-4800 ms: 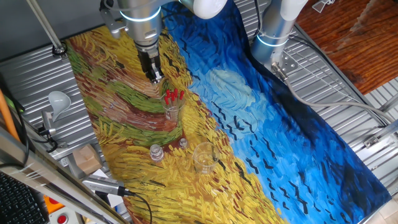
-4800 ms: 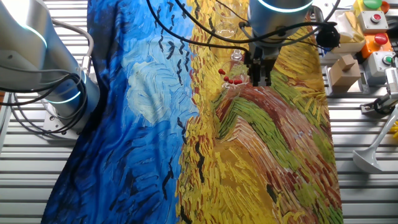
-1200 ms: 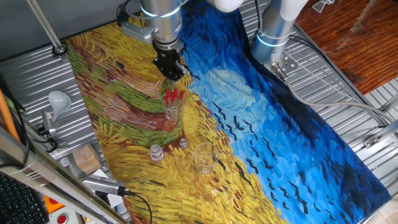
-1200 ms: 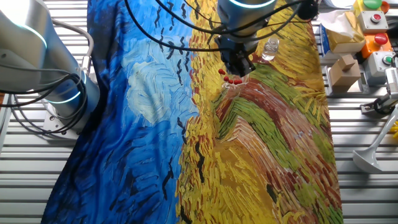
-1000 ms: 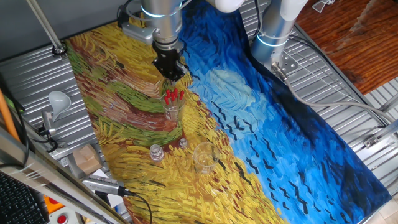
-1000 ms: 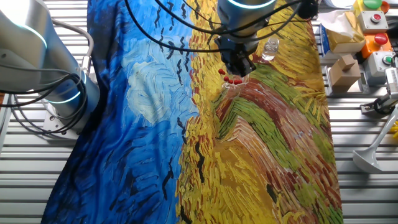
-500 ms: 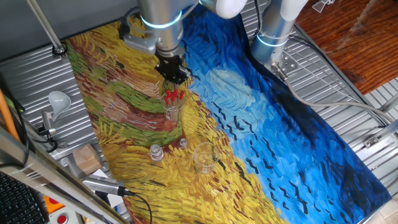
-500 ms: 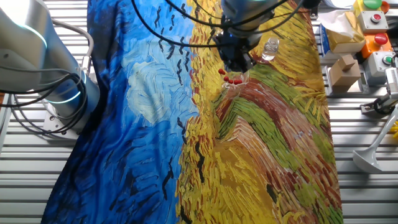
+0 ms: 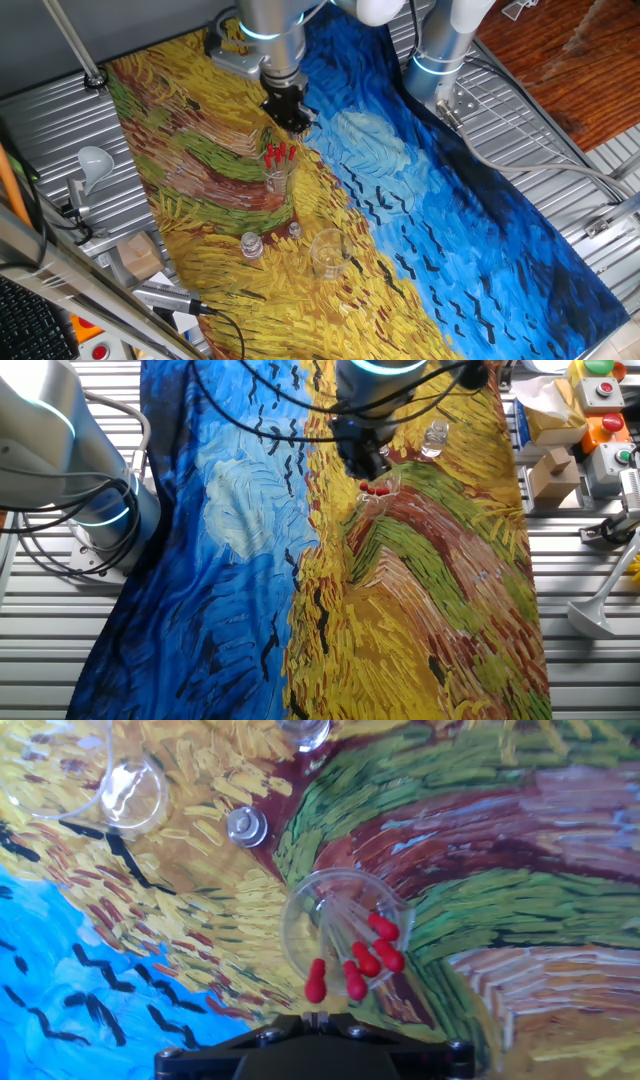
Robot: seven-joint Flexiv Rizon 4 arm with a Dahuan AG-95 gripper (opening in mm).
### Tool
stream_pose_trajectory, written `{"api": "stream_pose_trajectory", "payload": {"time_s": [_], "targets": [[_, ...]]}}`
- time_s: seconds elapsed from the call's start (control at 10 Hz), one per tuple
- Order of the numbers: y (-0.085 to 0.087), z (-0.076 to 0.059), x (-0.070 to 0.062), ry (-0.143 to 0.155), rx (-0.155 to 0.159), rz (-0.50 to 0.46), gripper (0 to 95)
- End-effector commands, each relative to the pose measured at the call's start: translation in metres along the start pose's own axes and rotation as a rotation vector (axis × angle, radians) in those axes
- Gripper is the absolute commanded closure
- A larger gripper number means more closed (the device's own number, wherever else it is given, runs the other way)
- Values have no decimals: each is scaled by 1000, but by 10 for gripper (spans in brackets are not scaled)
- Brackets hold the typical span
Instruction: Transfer liquid using a dropper
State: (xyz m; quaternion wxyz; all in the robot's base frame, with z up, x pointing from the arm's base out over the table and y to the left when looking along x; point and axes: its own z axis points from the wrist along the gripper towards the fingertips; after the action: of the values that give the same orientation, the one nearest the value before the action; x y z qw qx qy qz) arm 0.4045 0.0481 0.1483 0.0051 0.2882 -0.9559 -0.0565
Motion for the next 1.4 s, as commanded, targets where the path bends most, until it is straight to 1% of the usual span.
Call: {"api": "stream_pose_trajectory", "payload": {"time_s": [0.1,0.2,0.3,0.4,0.5,0.8,1.1,1.2,1.4], "targets": [[2,3,-3,7,7,6,950],[2,3,-3,11,7,8,950],[2,3,-3,9,4,7,570],[2,3,-3,6,2,5,570],[2,3,-3,5,0,5,380],[0,3,-6,4,1,11,380],[-4,6,-10,4,0,15,380],[-2,8,-12,7,2,31,570],[0,10,-15,13,5,43,570]]}}
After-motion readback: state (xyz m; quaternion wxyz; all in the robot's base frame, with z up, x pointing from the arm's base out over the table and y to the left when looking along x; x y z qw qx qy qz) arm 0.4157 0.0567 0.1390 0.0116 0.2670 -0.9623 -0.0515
